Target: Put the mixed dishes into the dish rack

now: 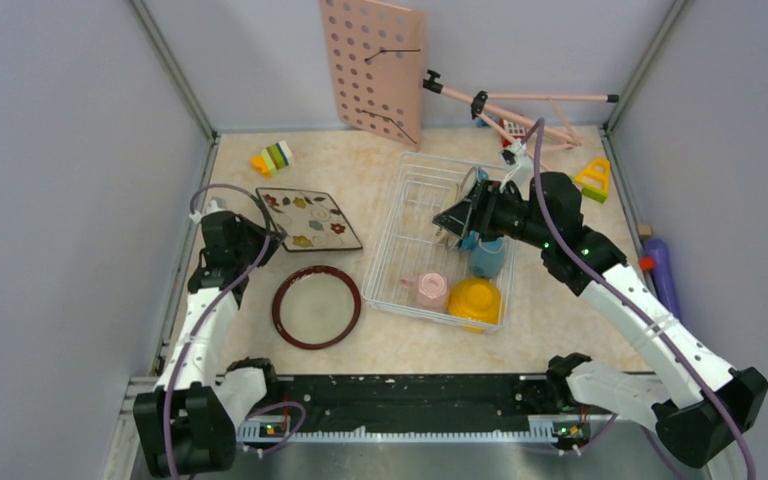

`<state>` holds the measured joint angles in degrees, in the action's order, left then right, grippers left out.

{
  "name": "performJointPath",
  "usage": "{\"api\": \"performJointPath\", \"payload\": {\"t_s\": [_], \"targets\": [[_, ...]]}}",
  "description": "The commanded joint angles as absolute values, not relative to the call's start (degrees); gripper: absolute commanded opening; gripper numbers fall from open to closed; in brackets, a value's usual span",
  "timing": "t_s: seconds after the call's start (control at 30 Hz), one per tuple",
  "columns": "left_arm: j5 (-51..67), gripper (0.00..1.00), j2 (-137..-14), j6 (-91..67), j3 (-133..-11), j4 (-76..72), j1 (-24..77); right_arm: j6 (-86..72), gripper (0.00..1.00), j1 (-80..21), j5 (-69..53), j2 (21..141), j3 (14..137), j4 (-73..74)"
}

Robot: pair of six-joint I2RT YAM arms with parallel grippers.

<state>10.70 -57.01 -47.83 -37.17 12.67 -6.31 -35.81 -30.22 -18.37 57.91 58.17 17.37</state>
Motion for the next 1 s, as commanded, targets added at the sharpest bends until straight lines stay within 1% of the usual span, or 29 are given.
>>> {"api": "performJointPath", "payload": {"t_s": [0.0,0.33,0.47,0.6,0.8,0.97], "targets": [[10.85,0.00,-50.82,-47.79,-41.69,5.09,-6.24,-36.04,0.70,-31.18,-18.78,58.10,60.03,15.21],[13.59,0.00,-46.49,-47.30,-46.61,8.69,-6.25,-36.30,0.70,-33.07,-19.21,59.73,60.11,14.73],[13.85,0.00,-46.87,-46.46,-47.41,11.12,-6.25,-36.36,0.70,-33.22,-19.08,59.96,60.06,14.76],[16.01,0.00,-47.18,-46.72,-44.32,12.86,-6.24,-36.30,0.70,-33.20,-18.86,59.87,59.75,14.64],[15.10,0.00,-46.23,-44.70,-39.79,16.68,-6.24,-36.54,0.70,-33.31,-19.46,60.54,59.08,14.60],[16.17,0.00,-48.65,-46.35,-33.50,12.07,-6.24,-37.25,0.70,-33.48,-20.07,60.96,58.36,13.19]]}}
